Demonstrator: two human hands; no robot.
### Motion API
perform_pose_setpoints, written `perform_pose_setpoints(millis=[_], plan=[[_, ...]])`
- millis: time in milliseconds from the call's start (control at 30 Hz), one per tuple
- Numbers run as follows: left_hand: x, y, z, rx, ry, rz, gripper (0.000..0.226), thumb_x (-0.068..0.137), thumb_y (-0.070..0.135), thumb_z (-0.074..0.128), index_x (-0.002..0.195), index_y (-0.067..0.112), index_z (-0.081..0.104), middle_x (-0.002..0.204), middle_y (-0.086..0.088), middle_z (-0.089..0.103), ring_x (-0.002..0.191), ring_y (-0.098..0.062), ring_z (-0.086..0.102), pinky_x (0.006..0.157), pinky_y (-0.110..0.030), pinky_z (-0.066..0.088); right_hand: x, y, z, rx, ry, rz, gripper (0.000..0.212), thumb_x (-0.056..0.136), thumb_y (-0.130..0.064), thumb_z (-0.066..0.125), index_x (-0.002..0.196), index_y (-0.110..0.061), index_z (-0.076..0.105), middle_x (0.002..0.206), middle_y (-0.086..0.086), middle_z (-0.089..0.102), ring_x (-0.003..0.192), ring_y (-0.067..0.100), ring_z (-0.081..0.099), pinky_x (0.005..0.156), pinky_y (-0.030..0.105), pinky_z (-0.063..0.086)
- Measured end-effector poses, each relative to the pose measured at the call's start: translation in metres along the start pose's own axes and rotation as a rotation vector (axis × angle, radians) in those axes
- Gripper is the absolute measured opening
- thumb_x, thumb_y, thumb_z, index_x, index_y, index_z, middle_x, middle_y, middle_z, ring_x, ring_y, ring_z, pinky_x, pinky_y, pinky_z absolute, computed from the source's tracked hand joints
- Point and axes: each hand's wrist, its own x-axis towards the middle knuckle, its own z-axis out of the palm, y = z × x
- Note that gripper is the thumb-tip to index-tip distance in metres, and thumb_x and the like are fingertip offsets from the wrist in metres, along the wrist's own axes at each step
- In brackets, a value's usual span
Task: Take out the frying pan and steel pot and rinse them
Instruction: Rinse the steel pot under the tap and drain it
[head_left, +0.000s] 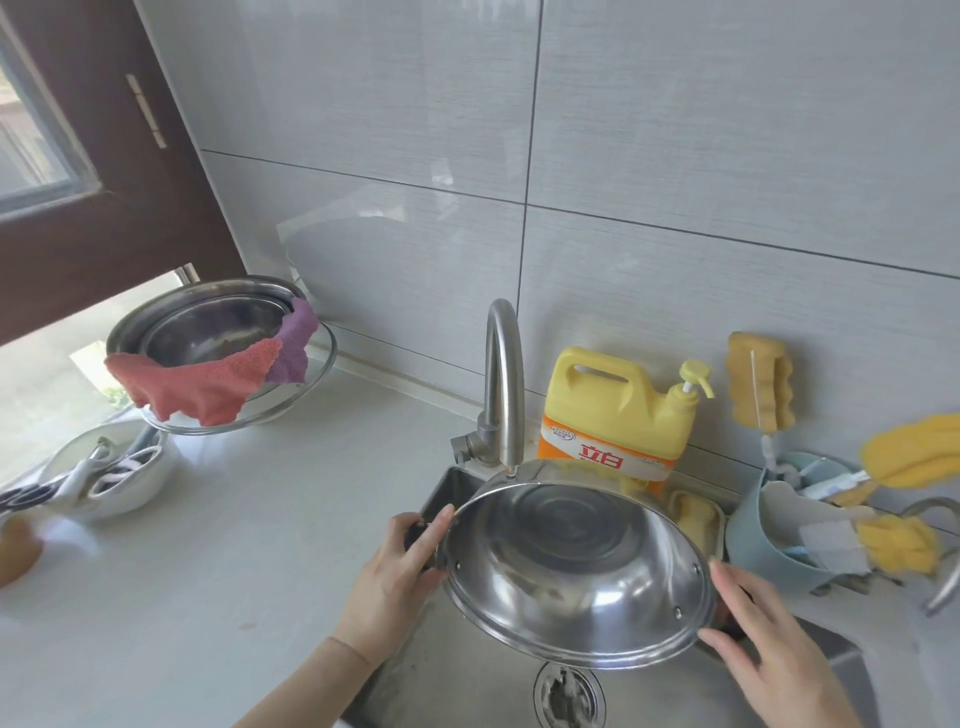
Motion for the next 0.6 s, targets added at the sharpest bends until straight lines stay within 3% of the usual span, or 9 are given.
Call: perform_pose_setpoints(millis=[100,200,300,367,500,600], plan=[[-0.012,-0.014,-0.009,0.002,0.025,-0.032,0.117,0.064,0.008,0.088,0.149,0.047,0.017,0.111,0.000,0.043,0.066,-0.013,0.063,0.053,-0.026,0.053,0.008,-0.010,0.010,0.024,-0.069,-0.028,0.054,0.095,-0.057,0.037,0.144,-0.034,0.032,0.133,-0.008,0.045,0.113,0.006,0.051,0.084,0.013,0.041],[-0.028,-0.032,-0.024,-0.014,0.042,-0.066,0.108,0.070,0.014,0.085,0.149,0.047,0.019,0.109,-0.001,0.045,0.066,-0.006,0.063,0.052,-0.031,0.055,0.018,-0.028,0.024,0.089,-0.146,-0.080,0.071,0.088,-0.033,0.056,0.151,-0.035,0.024,0.138,-0.014,0.040,0.122,-0.001,0.044,0.096,0.005,0.033],[-0.043,-0.043,-0.046,-0.011,0.039,-0.127,0.060,0.091,0.055,0.050,0.146,0.040,0.030,0.110,0.002,0.044,0.074,0.001,0.056,0.053,-0.026,0.053,0.025,-0.039,0.044,0.130,-0.231,-0.118,0.093,0.079,-0.008,0.075,0.152,-0.035,0.023,0.137,-0.009,0.042,0.123,-0.008,0.040,0.099,0.003,0.030],[-0.049,-0.050,-0.054,0.025,0.046,-0.130,0.058,0.093,0.064,0.036,0.143,0.034,0.035,0.109,0.001,0.044,0.079,0.002,0.055,0.054,-0.026,0.053,0.030,-0.045,0.055,0.145,-0.267,-0.141,0.100,0.076,-0.005,0.079,0.152,-0.035,0.022,0.137,-0.009,0.041,0.120,-0.003,0.045,0.097,0.005,0.034],[-0.053,-0.054,-0.060,0.007,0.070,-0.142,0.069,0.087,0.041,0.064,0.146,0.043,0.029,0.107,-0.001,0.045,0.085,0.012,0.053,0.054,-0.029,0.054,0.034,-0.051,0.064,0.154,-0.233,-0.164,0.097,0.079,-0.009,0.076,0.153,-0.036,0.019,0.138,-0.010,0.040,0.108,0.003,0.054,0.084,0.015,0.048],[-0.048,-0.047,-0.055,-0.016,0.053,-0.115,0.068,0.089,0.039,0.065,0.146,0.040,0.029,0.108,0.000,0.044,0.084,0.010,0.052,0.056,-0.029,0.055,0.028,-0.044,0.058,0.142,-0.212,-0.132,0.098,0.080,-0.010,0.076,0.153,-0.038,0.017,0.138,-0.010,0.040,0.105,0.003,0.054,0.079,0.020,0.052]])
